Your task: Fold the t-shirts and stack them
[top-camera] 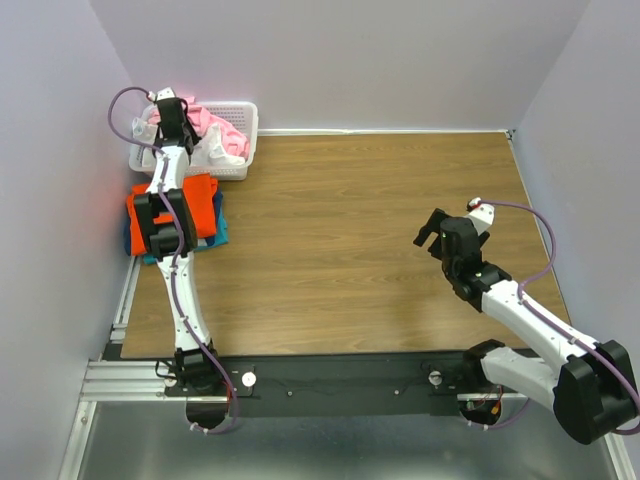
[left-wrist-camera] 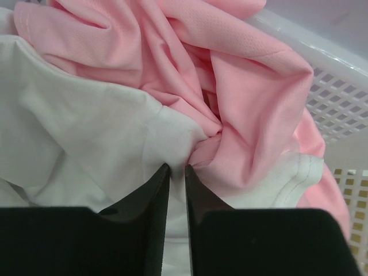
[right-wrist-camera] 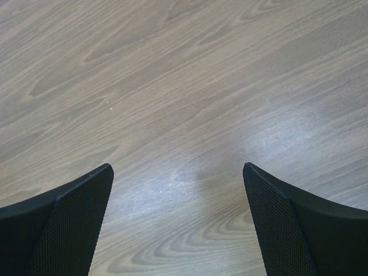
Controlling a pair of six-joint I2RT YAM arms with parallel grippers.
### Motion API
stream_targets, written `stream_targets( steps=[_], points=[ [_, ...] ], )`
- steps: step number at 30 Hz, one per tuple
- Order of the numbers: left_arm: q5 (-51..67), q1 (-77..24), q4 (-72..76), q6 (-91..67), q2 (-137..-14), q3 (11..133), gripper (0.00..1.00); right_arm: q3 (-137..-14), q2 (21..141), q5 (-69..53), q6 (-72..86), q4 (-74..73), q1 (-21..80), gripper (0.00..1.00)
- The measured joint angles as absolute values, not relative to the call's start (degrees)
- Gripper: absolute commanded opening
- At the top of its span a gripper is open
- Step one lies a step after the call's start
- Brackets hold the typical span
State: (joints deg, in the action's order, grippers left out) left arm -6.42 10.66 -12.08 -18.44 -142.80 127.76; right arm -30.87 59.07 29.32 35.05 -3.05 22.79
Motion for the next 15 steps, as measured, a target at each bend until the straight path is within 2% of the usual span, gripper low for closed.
stream_targets(
  steps=[4, 13, 15],
  points=[
    [-5.69, 11.11, -12.14, -18.13, -142.8, 127.81, 0.0, -30.87, 59.07, 29.32, 35.05, -3.05, 22.79, 1.0],
    [-3.86, 11.4, -11.18, -16.64, -142.78, 127.46, 0.01, -30.87, 58.92, 29.32, 35.03, -3.05, 22.79, 1.0],
    [-3.81, 11.42, -11.22, -16.62, -142.8, 127.55, 0.12, -30.87, 58.81, 29.32, 35.0, -3.05, 22.79, 1.0]
  ],
)
